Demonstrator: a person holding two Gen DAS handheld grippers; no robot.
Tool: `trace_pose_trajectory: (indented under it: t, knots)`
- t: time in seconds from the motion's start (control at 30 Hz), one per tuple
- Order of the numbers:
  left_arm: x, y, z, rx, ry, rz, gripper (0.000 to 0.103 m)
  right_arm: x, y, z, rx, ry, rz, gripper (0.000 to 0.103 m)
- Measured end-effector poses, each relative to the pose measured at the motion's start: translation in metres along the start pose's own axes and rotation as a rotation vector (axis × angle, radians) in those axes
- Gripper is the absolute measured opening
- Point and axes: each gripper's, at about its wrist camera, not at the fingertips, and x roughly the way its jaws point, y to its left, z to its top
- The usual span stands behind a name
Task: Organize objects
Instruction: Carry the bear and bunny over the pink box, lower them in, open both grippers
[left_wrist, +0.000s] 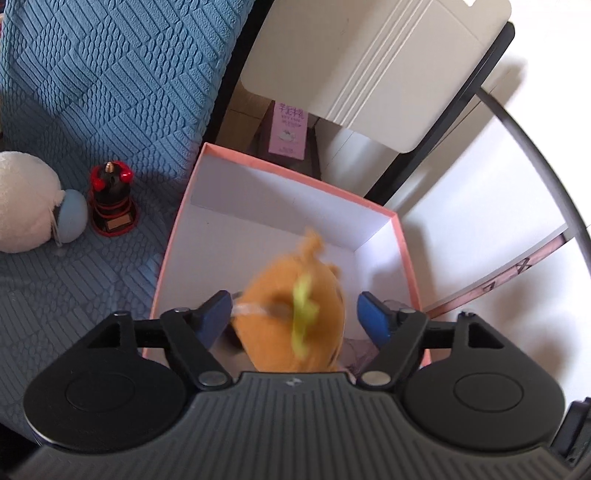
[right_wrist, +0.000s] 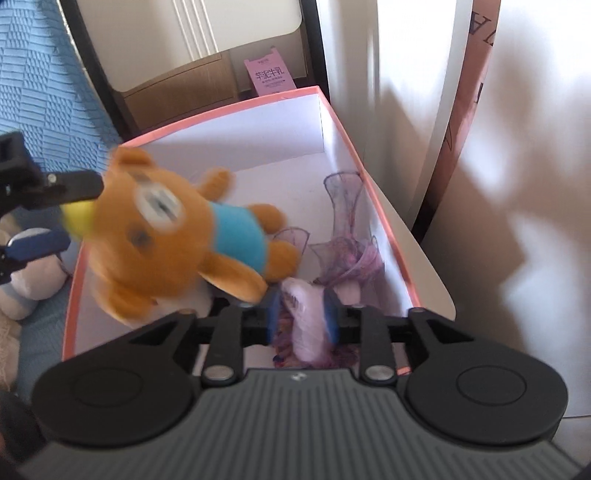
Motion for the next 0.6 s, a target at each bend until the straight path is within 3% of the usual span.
trace_pose_trajectory:
  t: [0.23, 0.6]
  knots:
    - [-0.018, -0.003, 0.003, 0.031, -0.025, -0.001, 0.080, -0.020, 0.004, 0.005, 0.006, -0.047, 0.014, 0.032]
    - [-0.086, 0.001, 0.008, 0.074, -0.119, -0.023, 0.080, -0.084, 0.031, 0.000, -0.036, -0.142, 0.102, 0.033]
